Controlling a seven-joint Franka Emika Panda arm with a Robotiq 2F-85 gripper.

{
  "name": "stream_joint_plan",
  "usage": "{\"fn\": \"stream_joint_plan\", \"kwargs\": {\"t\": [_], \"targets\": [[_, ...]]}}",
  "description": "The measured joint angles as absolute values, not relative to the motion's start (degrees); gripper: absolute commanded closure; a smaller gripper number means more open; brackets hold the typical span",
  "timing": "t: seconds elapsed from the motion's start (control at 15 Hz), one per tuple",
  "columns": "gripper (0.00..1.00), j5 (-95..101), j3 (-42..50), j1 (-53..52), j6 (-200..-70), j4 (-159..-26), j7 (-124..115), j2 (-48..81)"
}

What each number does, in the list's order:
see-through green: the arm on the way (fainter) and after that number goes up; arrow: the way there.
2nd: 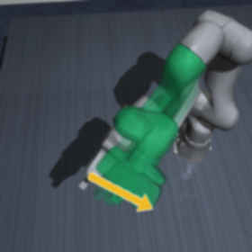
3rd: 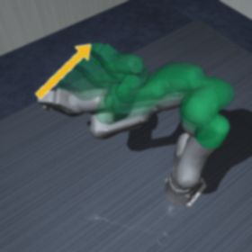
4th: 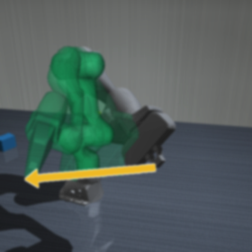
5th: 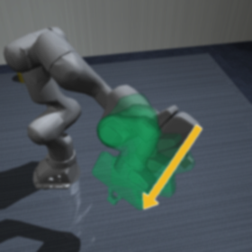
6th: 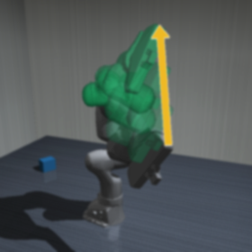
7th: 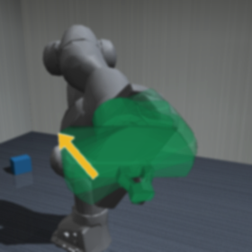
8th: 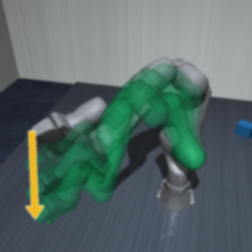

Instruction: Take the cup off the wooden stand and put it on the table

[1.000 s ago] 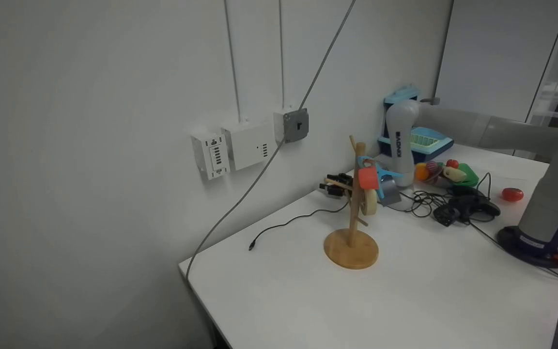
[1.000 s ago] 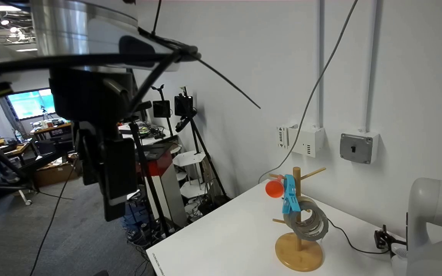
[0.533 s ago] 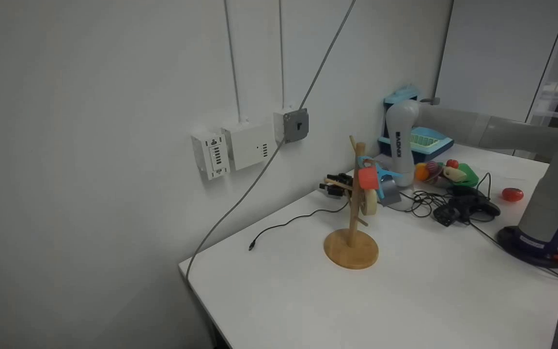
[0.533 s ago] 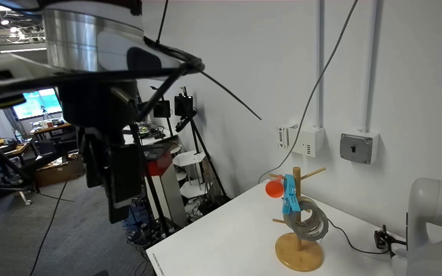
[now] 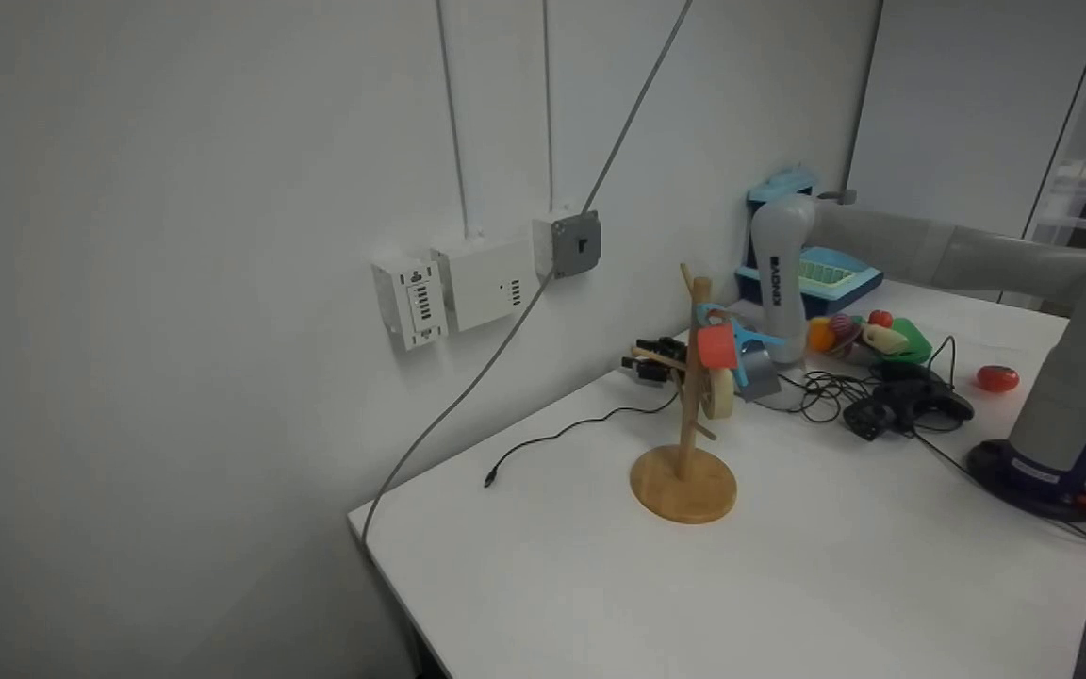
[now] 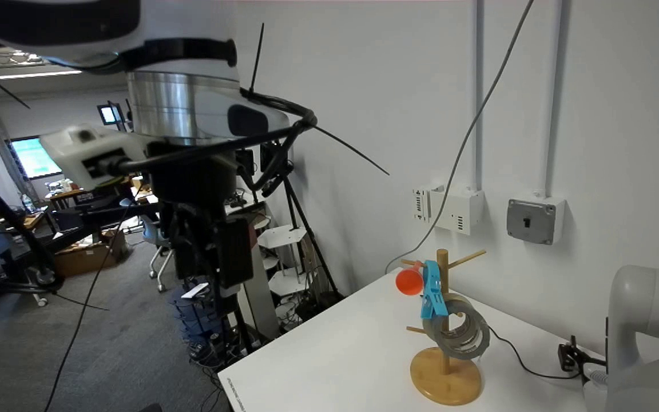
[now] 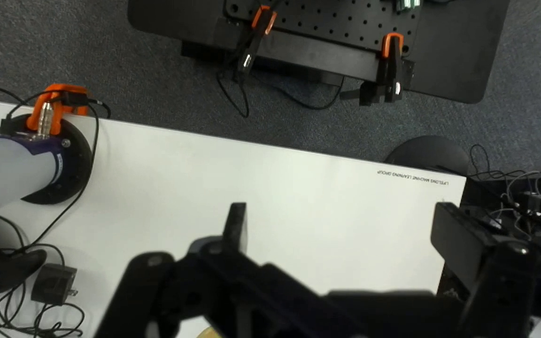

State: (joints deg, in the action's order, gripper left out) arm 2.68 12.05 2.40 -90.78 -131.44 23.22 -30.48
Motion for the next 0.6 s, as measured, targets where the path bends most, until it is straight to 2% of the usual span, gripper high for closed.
{"fn": "stream_joint_plan", "kwargs": {"t": [0.6], "targets": [[0.0,-1.69,6.16,2.07,-107.88,-134.47,14.28,-27.39]]}}
